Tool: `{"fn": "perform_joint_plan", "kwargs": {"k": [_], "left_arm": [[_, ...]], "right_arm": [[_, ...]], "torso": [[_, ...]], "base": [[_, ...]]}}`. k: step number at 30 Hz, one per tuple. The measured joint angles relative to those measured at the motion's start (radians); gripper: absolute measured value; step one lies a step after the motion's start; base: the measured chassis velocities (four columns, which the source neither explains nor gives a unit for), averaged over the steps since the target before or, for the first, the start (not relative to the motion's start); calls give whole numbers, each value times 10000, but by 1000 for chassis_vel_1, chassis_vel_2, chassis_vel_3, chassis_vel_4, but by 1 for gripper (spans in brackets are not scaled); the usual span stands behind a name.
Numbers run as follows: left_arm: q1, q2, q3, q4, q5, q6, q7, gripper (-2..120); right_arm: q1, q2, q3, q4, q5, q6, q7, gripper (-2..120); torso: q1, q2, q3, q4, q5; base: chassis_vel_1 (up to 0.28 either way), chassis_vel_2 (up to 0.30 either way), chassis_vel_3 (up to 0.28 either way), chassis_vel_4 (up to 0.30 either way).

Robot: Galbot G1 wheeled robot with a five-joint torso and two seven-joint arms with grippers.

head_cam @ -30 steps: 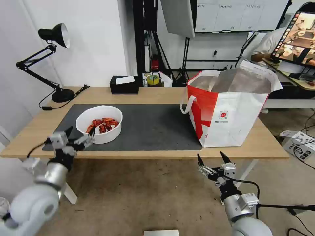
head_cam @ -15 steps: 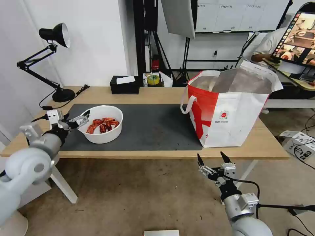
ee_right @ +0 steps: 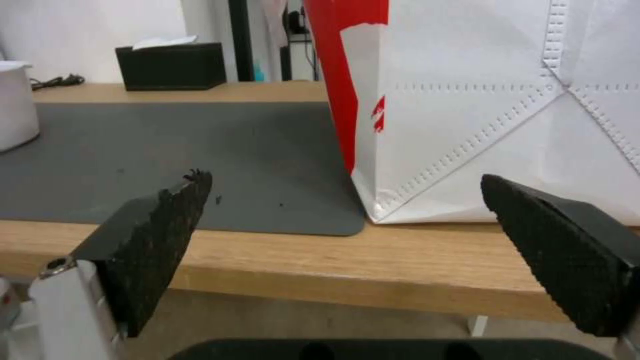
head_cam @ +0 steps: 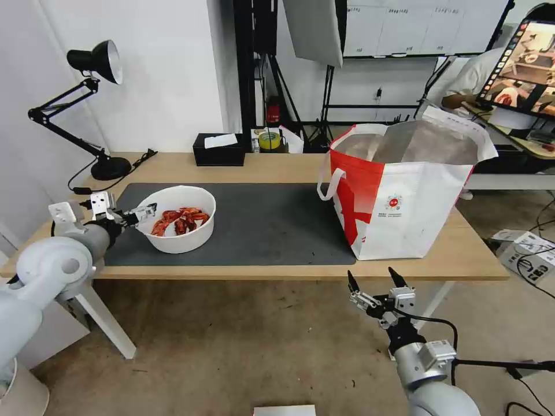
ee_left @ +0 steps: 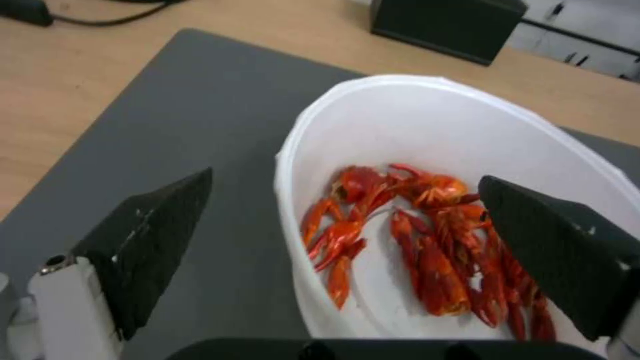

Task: Pick up the trash from the table and place it into the takeout bag.

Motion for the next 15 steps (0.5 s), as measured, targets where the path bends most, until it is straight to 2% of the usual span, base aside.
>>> {"fn": "perform_joint_plan", "kwargs": {"k": [2,3,6,7,10,15], "left_arm": [[-214,-47,106,60,-468,378,-560,100],[-214,-47,106,60,-468,378,-560,100],[-627,-112,275,107,-1241,1016,-1315,100],[-627,-112,275,107,-1241,1016,-1315,100],[-1114,-222,530,211,-1651,1550,-2057,100],[-1481,-291,809,437,-1945,1958,-2524,100]], "right_arm": [[0,0,0,0,0,0,0,100],[0,0,0,0,0,0,0,100],[0,0,0,0,0,-1,0,100],[0,0,0,0,0,-1,0,100],[0,-1,0,1,0,-1,0,100],[0,-1,0,0,0,-1,0,100]], "torso": [[0,0,0,-1,0],[0,0,0,-1,0],[0,0,0,0,1],[0,0,0,0,1],[0,0,-1,-2,1],[0,0,-1,-1,0]], "base": [[0,0,0,0],[0,0,0,0],[0,0,0,0],[0,0,0,0],[0,0,0,0],[0,0,0,0]]}}
